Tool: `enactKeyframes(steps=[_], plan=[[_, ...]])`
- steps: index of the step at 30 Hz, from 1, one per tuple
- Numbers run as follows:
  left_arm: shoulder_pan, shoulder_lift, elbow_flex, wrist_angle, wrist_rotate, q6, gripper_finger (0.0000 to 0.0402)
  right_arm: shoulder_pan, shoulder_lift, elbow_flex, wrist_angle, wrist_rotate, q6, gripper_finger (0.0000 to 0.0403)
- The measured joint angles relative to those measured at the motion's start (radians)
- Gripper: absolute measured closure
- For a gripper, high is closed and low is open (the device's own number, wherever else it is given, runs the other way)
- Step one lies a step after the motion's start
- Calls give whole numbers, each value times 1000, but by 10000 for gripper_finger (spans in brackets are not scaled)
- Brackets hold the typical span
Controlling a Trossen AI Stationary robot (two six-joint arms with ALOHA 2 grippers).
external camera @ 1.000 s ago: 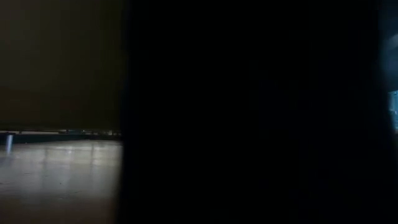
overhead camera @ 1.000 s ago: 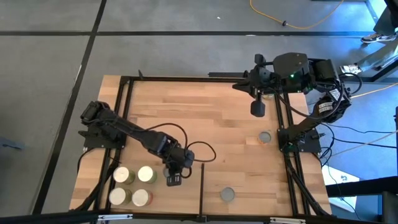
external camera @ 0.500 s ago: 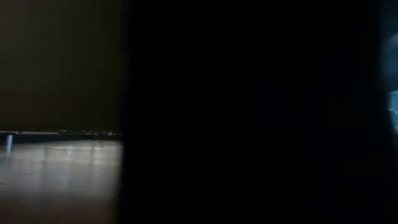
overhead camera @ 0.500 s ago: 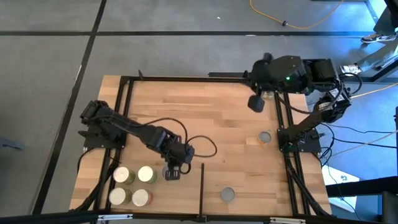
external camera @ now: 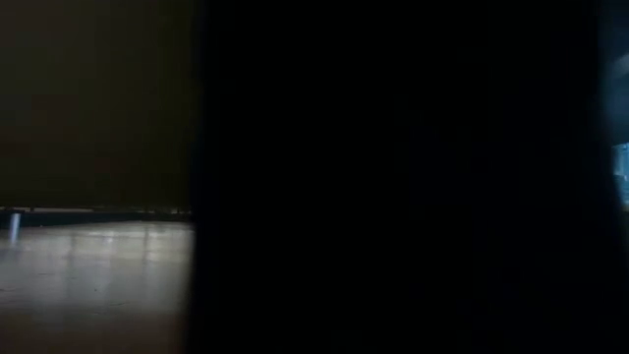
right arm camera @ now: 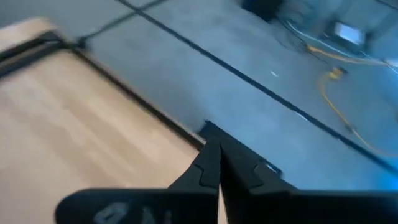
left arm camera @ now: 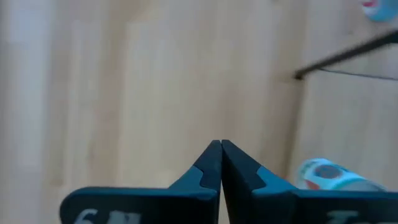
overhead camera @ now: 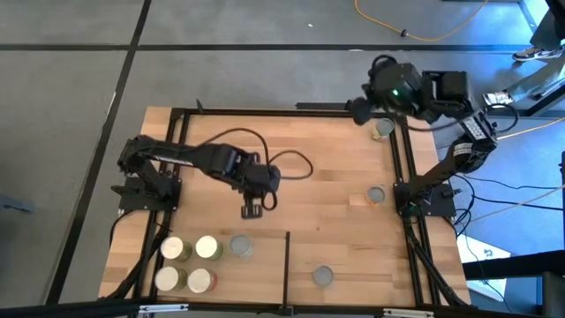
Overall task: Pick and place cans onto a shelf
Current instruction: Put the canned chicken soup on the shelf
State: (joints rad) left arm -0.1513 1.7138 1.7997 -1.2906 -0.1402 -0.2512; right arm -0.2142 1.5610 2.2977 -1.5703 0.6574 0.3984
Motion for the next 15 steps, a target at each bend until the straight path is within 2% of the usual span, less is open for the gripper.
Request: enactKeyframes(steps=[3, 7, 15], plan=[[32, 0, 46, -57, -59, 15, 402, -98, 0, -61, 0, -9, 37, 401], [81, 0, 103, -124, -136, 46, 402, -214, 0, -167, 0, -91, 80, 401], [215, -24, 132, -156, -141, 185, 402, -378, 1, -436, -1, -259, 183, 398]])
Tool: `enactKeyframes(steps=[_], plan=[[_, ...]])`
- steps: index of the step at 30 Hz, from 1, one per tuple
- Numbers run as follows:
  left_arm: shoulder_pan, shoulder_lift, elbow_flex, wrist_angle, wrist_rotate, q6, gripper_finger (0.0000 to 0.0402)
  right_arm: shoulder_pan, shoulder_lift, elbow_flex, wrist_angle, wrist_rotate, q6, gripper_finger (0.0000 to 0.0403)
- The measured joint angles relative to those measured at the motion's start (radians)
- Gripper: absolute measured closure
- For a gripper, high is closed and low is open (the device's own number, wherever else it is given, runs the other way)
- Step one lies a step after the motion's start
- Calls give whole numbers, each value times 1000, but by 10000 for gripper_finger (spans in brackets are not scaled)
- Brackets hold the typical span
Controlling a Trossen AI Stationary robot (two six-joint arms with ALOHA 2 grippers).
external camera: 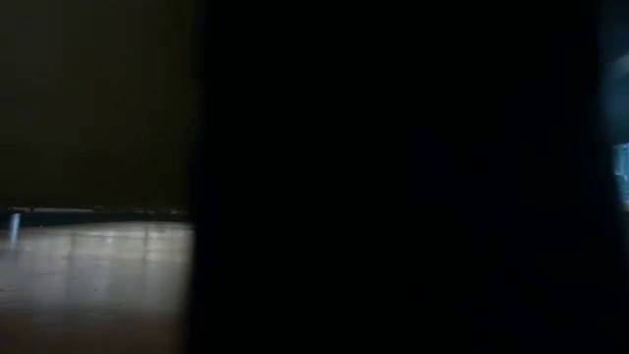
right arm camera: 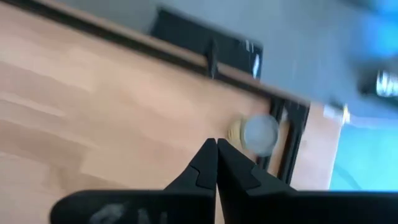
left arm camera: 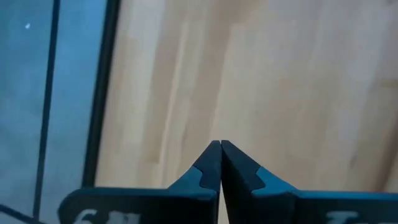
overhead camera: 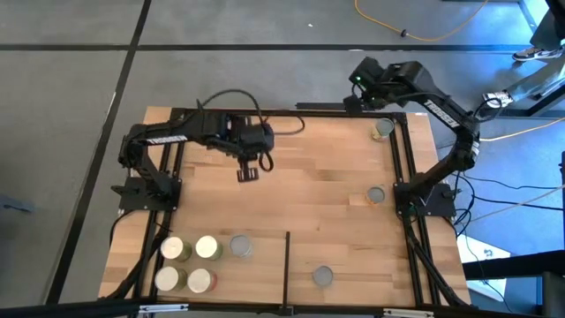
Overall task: Pick and place cans onto a shelf
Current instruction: Put the canned chicken soup on the shelf
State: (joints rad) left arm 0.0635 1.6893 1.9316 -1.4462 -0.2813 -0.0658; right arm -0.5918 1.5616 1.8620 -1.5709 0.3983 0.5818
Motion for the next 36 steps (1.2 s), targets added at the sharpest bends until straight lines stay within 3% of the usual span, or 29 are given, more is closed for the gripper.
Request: enactKeyframes(steps=[6, 14, 18, 27, 36], plan=[[107, -13, -1, 7, 8, 68, 402, -118, 0, -188, 28, -17, 10, 375], [228, -17, -2, 28, 10, 77, 402, -261, 0, -411, 335, -161, -142, 352], [271, -17, -2, 28, 10, 76, 402, -315, 0, -512, 399, -149, -116, 345], [338, -17, -2, 78, 76, 76, 402, -379, 0, -662, 498, -121, -177, 344], [362, -17, -2, 94, 90, 77, 402, -400, 0, -709, 526, -123, -144, 344]])
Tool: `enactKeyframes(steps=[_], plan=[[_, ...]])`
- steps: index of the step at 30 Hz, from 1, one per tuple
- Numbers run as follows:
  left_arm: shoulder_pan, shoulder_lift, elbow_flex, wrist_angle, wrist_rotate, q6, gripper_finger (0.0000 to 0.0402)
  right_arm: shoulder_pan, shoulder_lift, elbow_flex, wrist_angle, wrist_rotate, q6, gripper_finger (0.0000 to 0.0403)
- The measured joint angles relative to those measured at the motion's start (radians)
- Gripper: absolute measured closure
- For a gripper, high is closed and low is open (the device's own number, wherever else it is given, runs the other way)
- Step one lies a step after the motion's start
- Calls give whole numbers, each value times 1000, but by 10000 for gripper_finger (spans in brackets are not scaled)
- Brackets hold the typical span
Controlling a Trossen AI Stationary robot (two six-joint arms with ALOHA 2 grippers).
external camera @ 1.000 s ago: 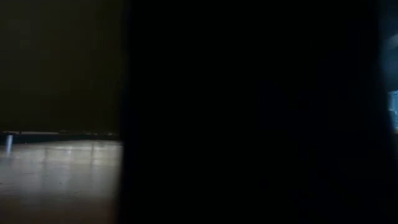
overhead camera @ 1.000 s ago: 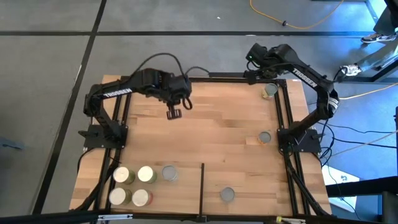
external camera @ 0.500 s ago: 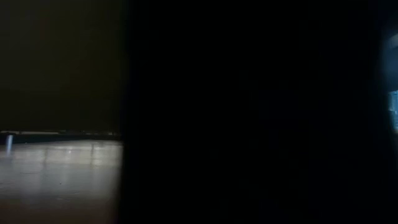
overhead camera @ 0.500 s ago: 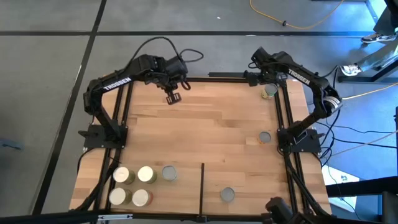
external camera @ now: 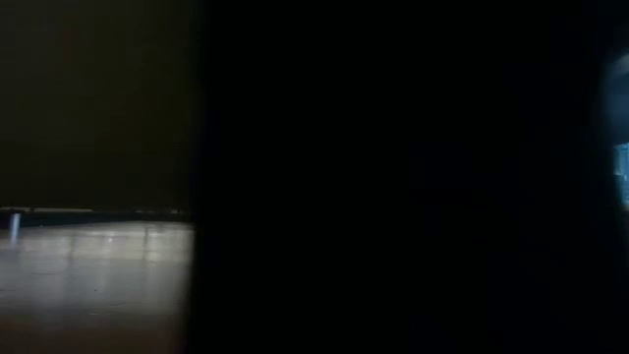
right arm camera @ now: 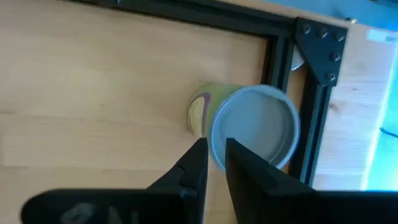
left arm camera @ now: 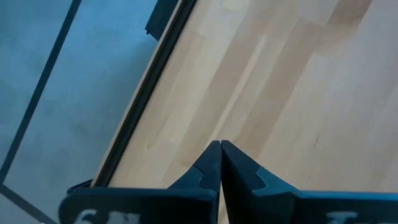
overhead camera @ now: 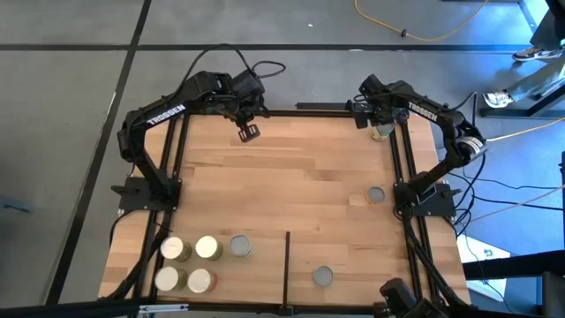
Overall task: Pick and place cans onto a shelf
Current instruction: Put the canned chicken soup on the shelf
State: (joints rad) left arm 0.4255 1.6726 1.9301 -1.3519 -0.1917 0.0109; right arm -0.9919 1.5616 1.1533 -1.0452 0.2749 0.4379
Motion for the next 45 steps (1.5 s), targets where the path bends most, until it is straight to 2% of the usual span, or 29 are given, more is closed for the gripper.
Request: enactKeyframes(steps=[17, 32, 35, 38, 42, 45], plan=[[0, 0, 0, 0, 3, 2, 402, -2, 0, -35, 55, -15, 8, 344], [0, 0, -1, 0, 3, 27, 402, -1, 131, -29, 48, 85, 20, 344], [0, 1, -1, 0, 3, 27, 402, 2, 134, -29, 49, 91, -31, 358], [0, 1, -1, 0, 3, 27, 402, 1, 134, -21, 52, 74, -72, 389], [0, 1, -1, 0, 3, 27, 402, 1, 138, 8, 48, 46, -139, 394], [0, 1, -1, -1, 3, 28, 402, 7, 144, 50, 45, -25, -207, 395]])
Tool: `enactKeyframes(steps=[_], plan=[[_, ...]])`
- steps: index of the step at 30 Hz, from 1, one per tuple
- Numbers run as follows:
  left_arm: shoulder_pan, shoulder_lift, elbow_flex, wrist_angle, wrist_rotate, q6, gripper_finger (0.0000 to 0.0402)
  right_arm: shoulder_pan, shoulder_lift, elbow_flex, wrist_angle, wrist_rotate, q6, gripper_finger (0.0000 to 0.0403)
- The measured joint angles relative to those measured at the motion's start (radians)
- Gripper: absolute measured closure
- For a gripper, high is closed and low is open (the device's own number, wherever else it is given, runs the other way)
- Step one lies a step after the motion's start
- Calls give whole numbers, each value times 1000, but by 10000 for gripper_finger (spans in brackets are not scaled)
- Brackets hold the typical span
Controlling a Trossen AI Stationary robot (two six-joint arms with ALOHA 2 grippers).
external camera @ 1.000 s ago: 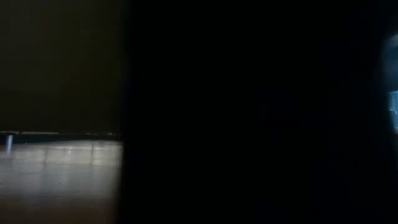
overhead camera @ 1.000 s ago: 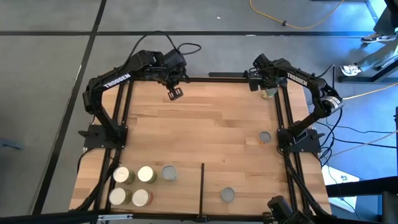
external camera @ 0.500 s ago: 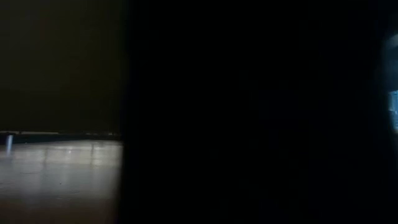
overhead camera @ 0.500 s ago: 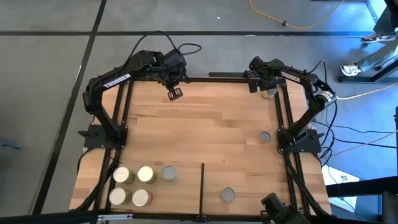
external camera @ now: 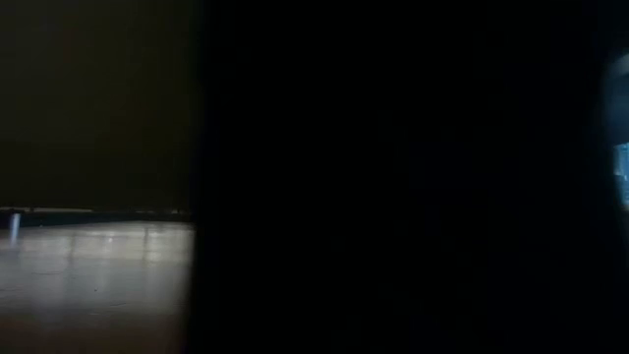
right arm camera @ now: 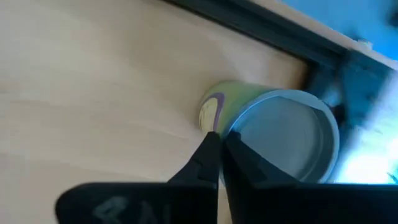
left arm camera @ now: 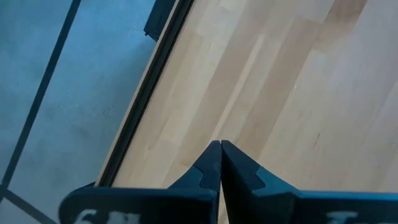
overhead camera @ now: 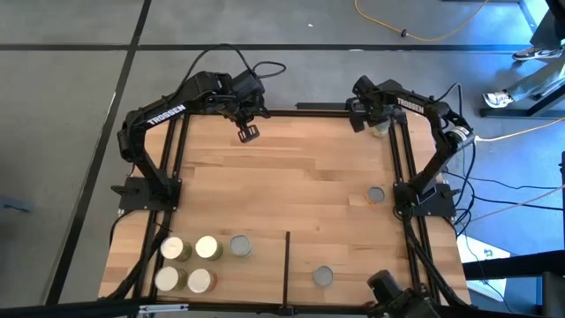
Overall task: Pick and place cans onto a shelf
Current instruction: Put the canned chicken soup on the shelf
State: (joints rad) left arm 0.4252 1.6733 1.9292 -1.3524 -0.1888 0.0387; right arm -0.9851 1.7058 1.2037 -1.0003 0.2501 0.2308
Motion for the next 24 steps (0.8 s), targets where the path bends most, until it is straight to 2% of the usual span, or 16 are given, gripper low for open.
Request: enactKeyframes(steps=[4, 8, 17, 24], plan=[[0, 0, 0, 0, 0, 0, 402, 40, 0, 90, -13, -74, -59, 396], [0, 0, 0, 0, 0, 0, 402, 111, -1, 202, -59, -73, -125, 396], [-3, 0, 0, -37, 6, 71, 402, 392, -4, 469, -152, -204, -412, 396], [-1, -18, 0, -120, 181, 167, 402, 622, 34, 594, -142, -250, -503, 396]])
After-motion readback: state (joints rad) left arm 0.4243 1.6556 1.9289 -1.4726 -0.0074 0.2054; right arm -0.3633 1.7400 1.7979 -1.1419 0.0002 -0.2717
